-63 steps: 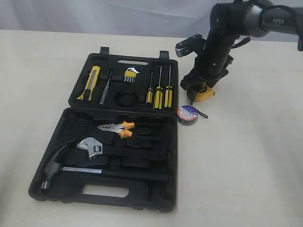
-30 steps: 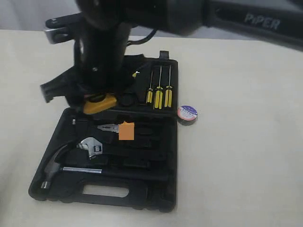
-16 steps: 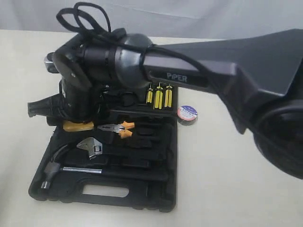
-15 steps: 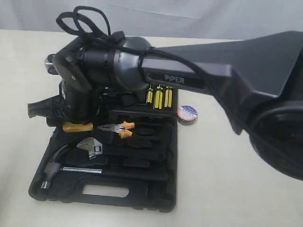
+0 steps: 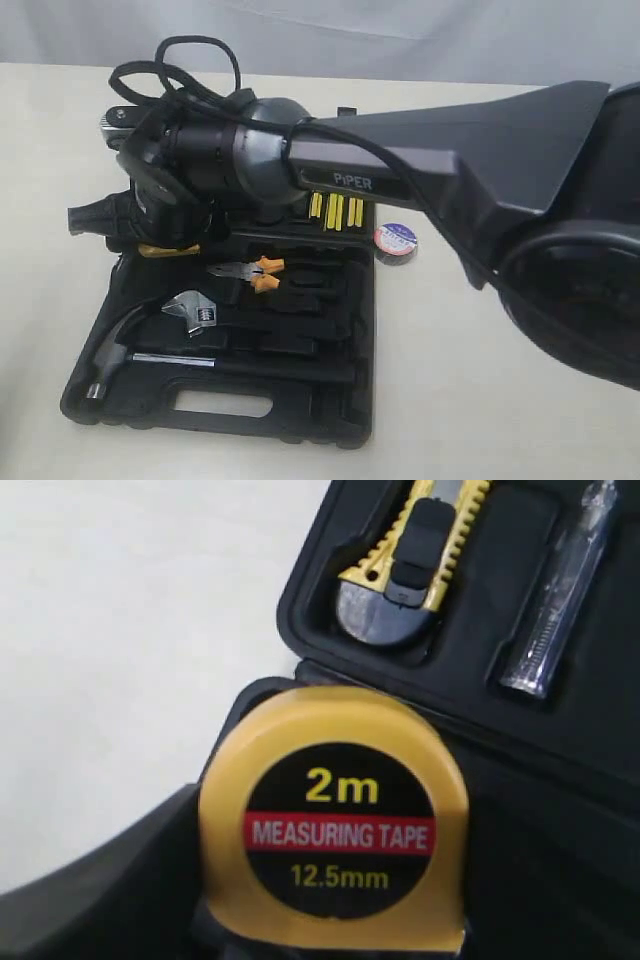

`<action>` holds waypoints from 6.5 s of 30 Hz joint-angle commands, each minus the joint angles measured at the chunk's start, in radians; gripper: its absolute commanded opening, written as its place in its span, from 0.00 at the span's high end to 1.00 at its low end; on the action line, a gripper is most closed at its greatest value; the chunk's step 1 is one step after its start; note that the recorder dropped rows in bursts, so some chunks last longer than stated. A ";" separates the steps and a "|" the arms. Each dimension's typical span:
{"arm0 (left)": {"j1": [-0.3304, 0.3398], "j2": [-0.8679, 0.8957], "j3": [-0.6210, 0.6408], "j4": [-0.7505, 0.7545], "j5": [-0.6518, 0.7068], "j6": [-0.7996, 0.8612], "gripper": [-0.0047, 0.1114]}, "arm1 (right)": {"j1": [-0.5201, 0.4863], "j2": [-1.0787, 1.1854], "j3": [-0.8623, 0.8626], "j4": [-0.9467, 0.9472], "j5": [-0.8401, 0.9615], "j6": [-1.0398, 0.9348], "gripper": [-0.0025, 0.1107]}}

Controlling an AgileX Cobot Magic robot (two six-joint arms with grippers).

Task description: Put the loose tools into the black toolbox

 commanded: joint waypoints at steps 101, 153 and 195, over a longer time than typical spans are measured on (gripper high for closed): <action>-0.006 0.004 -0.005 -0.008 0.003 0.000 0.96 | 0.028 0.078 -0.002 -0.056 -0.153 -0.359 0.98; -0.006 0.004 -0.005 -0.008 0.003 0.000 0.96 | 0.026 -0.016 -0.002 -0.007 0.088 -0.703 0.98; -0.006 0.004 -0.005 -0.008 0.003 0.000 0.96 | 0.026 0.109 -0.002 -0.003 -0.018 -0.718 0.98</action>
